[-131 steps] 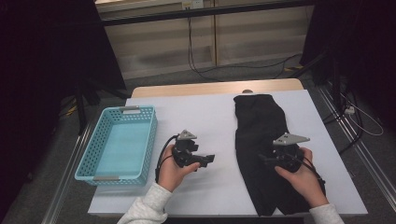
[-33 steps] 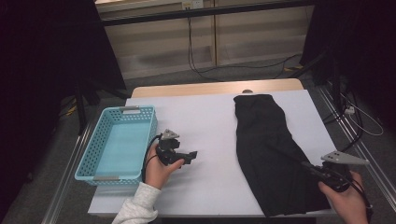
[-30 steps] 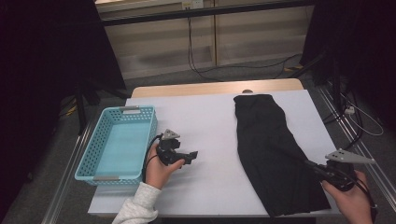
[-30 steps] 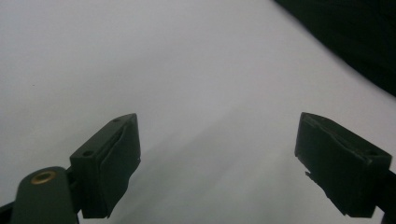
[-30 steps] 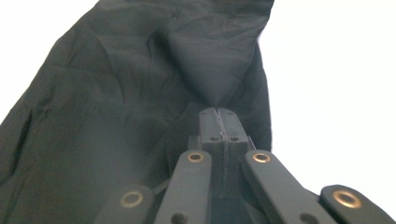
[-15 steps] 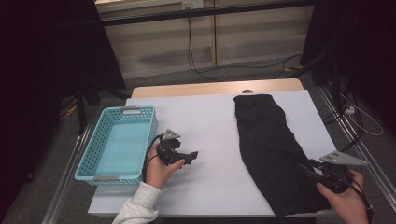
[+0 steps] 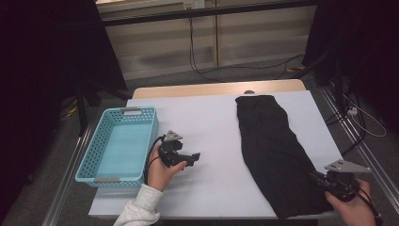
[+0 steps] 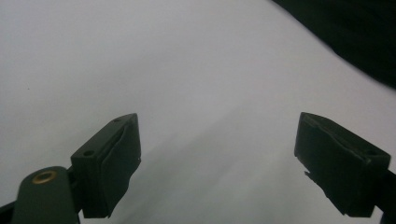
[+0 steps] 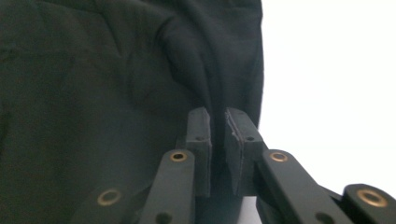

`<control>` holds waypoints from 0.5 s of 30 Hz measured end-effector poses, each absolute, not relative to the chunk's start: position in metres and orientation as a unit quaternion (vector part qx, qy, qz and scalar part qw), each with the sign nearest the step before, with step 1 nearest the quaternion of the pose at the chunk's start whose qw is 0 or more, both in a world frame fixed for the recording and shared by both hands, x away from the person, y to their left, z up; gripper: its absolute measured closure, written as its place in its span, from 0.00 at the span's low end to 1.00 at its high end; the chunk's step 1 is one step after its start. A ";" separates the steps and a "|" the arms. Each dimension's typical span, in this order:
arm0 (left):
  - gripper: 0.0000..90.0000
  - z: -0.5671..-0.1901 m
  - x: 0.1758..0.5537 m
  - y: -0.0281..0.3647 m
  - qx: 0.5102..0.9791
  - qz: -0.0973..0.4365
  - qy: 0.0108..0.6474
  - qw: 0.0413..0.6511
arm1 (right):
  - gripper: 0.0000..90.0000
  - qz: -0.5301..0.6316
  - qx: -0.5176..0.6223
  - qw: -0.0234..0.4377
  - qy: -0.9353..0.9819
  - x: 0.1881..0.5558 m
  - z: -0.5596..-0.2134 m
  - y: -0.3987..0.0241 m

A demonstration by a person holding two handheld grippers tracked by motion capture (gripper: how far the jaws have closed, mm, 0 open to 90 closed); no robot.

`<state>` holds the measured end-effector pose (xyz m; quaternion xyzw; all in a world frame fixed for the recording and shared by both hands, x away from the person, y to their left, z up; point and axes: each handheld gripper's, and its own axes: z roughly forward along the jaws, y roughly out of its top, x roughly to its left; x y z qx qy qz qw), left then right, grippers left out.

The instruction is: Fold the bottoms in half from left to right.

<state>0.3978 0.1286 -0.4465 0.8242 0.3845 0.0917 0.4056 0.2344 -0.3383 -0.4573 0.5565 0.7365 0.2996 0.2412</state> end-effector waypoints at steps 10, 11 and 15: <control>0.17 -0.445 0.398 0.130 0.821 0.091 0.388 0.410 | 0.99 0.322 0.555 0.239 0.729 0.229 -0.448 -0.350; 0.16 -0.445 0.398 0.130 0.821 0.090 0.387 0.410 | 0.96 0.324 0.557 0.238 0.727 0.228 -0.448 -0.351; 0.16 -0.445 0.398 0.129 0.822 0.091 0.385 0.410 | 0.88 0.318 0.558 0.239 0.729 0.226 -0.450 -0.352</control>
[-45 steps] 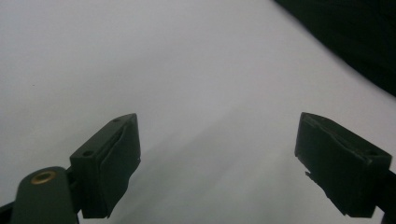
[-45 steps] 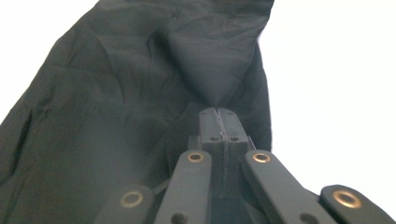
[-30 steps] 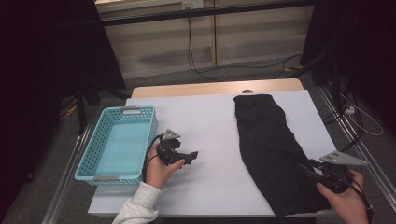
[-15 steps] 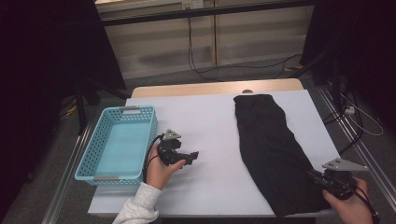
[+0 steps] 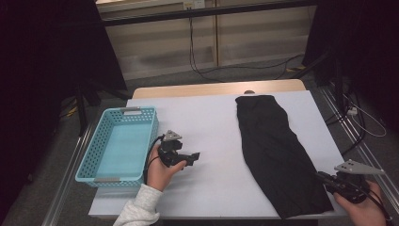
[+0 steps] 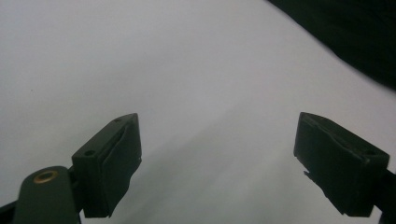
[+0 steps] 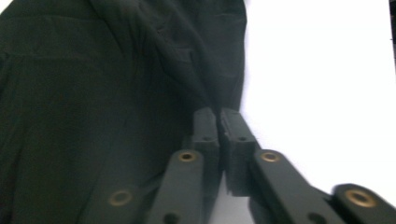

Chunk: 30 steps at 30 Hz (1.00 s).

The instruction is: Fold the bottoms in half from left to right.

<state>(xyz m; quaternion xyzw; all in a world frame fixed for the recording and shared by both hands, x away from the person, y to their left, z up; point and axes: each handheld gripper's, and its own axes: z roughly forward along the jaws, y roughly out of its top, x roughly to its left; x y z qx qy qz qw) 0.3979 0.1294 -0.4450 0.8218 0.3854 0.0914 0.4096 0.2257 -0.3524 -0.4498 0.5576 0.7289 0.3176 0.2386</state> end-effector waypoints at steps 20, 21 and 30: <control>0.14 -0.443 0.400 0.137 0.824 0.093 0.386 0.404 | 0.86 0.321 0.556 0.218 0.735 0.225 -0.453 -0.354; 0.13 -0.443 0.400 0.138 0.826 0.094 0.384 0.403 | 0.79 0.325 0.555 0.218 0.734 0.226 -0.452 -0.352; 0.11 -0.442 0.397 0.139 0.831 0.087 0.375 0.401 | 0.67 0.350 0.544 0.244 0.722 0.257 -0.441 -0.335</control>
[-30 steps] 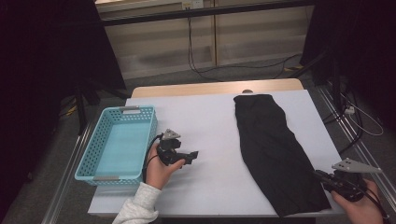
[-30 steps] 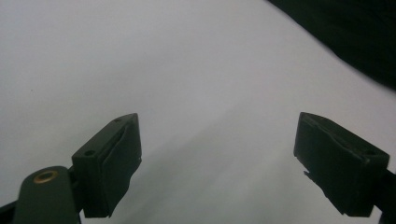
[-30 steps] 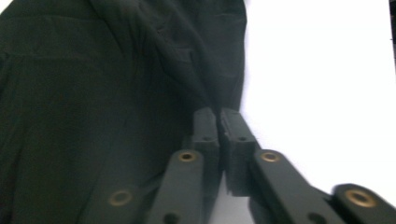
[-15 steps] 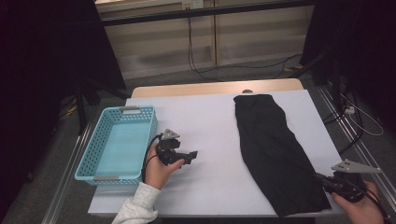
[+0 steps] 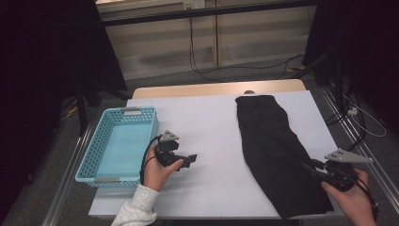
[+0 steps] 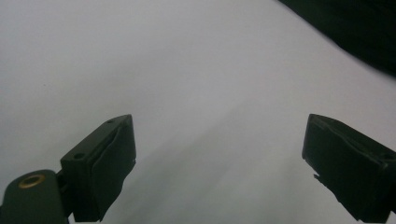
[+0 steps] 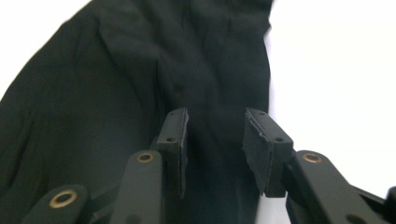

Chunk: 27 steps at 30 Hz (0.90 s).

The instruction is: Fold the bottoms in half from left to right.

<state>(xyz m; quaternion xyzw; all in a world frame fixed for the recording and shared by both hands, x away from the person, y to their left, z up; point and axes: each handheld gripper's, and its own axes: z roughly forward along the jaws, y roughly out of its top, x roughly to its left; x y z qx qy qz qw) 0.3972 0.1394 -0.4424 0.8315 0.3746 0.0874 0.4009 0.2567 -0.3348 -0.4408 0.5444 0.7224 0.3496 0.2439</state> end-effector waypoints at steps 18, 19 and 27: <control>0.12 -0.439 0.397 0.139 0.832 0.086 0.370 0.405 | 0.83 0.290 0.582 0.253 0.716 0.346 -0.454 -0.332; 0.12 -0.439 0.397 0.139 0.832 0.085 0.369 0.405 | 0.87 0.290 0.585 0.246 0.716 0.348 -0.456 -0.332; 0.12 -0.439 0.395 0.138 0.834 0.088 0.368 0.402 | 0.99 0.307 0.595 0.243 0.702 0.346 -0.455 -0.343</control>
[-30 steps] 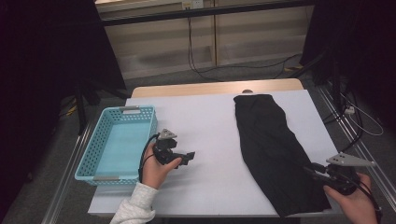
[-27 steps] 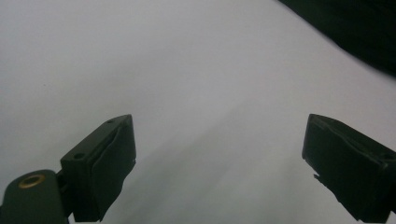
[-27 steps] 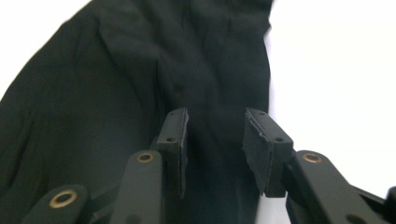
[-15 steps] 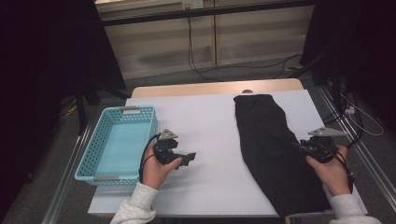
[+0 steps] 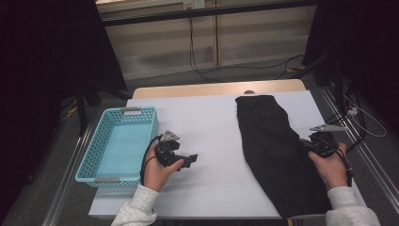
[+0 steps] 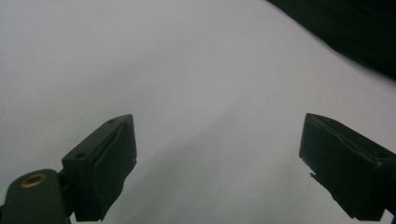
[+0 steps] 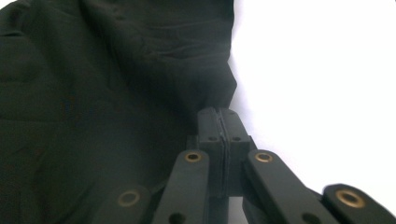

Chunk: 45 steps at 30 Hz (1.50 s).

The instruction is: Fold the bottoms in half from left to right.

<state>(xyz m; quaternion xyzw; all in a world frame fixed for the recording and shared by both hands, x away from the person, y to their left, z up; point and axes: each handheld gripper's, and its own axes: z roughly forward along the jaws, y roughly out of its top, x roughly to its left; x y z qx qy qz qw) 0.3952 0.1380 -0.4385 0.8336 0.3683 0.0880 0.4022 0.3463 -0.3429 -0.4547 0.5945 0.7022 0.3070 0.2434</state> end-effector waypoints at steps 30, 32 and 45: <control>0.10 -0.441 0.395 0.147 0.829 0.083 0.379 0.403 | 0.47 0.331 0.571 0.253 0.707 0.356 -0.439 -0.317; 0.10 -0.442 0.395 0.148 0.830 0.079 0.379 0.402 | 0.43 0.341 0.572 0.248 0.704 0.358 -0.437 -0.311; 0.10 -0.441 0.394 0.145 0.831 0.075 0.375 0.405 | 0.23 0.345 0.564 0.255 0.706 0.375 -0.426 -0.277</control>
